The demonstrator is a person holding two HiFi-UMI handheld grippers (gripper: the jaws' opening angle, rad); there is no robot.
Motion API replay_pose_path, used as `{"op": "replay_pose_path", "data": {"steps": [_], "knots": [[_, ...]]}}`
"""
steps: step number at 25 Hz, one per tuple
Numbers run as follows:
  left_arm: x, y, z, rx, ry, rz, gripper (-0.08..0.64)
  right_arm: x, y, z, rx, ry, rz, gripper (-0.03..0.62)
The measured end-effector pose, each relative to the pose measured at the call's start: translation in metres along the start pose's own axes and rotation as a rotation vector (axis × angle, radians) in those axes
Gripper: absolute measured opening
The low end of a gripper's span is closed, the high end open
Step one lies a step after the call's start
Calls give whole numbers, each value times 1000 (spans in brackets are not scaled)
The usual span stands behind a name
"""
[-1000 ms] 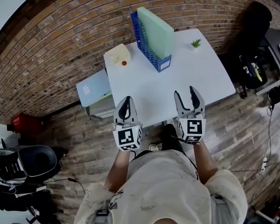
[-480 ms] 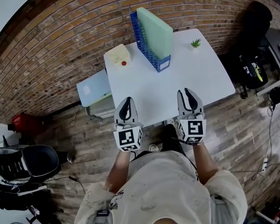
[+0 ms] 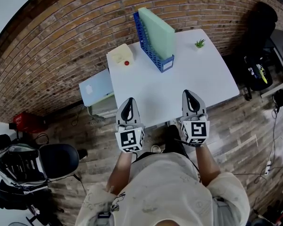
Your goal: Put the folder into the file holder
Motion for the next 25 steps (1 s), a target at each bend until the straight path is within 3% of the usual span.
{"op": "replay_pose_path", "data": {"steps": [25], "knots": [[-1,8,9,8,15,9,9,-3,5,7,11,45,45,18]]}}
Point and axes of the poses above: the fingertips, and each gripper's own axes: x backward along the fingers, y to its left, z out of its underside, the point moved 8 cm from there along x, backward along the fingers, and after that the axes turned 3 degrees about -y, right-handed, at the moved point
